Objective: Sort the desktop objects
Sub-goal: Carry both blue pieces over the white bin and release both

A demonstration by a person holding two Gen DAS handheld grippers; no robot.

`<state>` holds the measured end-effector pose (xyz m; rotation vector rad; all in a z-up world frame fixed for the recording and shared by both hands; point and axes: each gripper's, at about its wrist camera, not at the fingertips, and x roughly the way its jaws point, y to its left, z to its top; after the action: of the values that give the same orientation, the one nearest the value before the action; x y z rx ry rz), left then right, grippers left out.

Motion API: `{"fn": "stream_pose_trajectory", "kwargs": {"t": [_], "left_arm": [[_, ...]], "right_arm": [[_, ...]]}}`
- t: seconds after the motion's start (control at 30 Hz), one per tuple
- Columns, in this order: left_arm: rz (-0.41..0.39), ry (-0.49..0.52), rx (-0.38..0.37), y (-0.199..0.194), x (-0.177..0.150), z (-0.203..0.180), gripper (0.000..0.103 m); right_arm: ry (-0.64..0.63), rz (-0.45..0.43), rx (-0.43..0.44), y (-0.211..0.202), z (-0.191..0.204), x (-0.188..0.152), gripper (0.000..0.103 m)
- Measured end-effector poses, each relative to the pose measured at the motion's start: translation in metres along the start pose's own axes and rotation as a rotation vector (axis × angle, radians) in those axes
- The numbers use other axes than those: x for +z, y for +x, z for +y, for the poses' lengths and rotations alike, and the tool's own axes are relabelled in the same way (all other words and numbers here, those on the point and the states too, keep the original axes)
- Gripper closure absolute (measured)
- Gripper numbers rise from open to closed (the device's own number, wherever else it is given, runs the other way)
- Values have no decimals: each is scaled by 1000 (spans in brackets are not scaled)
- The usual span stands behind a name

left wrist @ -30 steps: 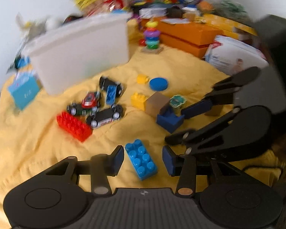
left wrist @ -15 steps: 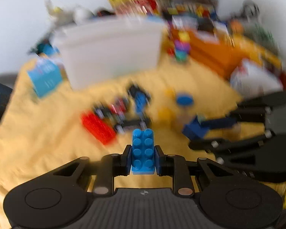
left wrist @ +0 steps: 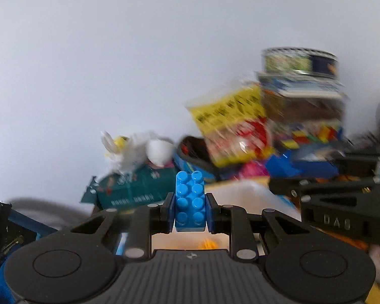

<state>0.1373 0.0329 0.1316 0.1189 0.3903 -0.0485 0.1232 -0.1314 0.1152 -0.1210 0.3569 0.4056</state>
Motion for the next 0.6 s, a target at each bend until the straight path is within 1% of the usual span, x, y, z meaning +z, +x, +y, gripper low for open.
{"fn": "stream_pose_trajectory", "kwargs": {"t": [0.07, 0.1, 0.13, 0.17, 0.2, 0.23, 0.27, 0.33, 0.4, 0.47, 0.5, 0.57, 0.6], "left_arm": [[37, 8, 13, 27, 4, 1, 74], [68, 19, 7, 36, 2, -1, 72], [107, 28, -18, 44, -1, -4, 68], [120, 31, -29, 44, -4, -5, 64], [115, 33, -33, 40, -10, -6, 61], [103, 33, -35, 35, -16, -8, 54], [94, 34, -48, 28, -23, -9, 50], [90, 40, -80, 13, -36, -11, 49], [95, 45, -95, -3, -51, -16, 49], [103, 40, -116, -22, -68, -19, 48], [106, 36, -127, -31, -78, -19, 47], [123, 27, -152, -51, -99, -22, 41], [136, 21, -162, -59, -108, -23, 41]], "right_arm": [[22, 20, -35, 23, -3, 9, 64], [17, 50, -42, 35, -3, 9, 62], [-1, 99, -45, 48, -3, 6, 59], [-15, 136, -48, 56, -1, 0, 58], [-21, 146, -53, 58, -1, -7, 58], [-25, 152, -51, 56, 0, -14, 58], [-23, 154, -43, 52, 0, -22, 57], [-6, 167, -19, 43, -3, -37, 54], [7, 184, 18, 34, -6, -54, 53], [3, 202, 30, 22, -6, -68, 53], [-3, 213, 40, 14, -4, -77, 53], [-4, 234, 65, -3, 0, -93, 53], [-1, 243, 81, -10, 1, -100, 53]]}}
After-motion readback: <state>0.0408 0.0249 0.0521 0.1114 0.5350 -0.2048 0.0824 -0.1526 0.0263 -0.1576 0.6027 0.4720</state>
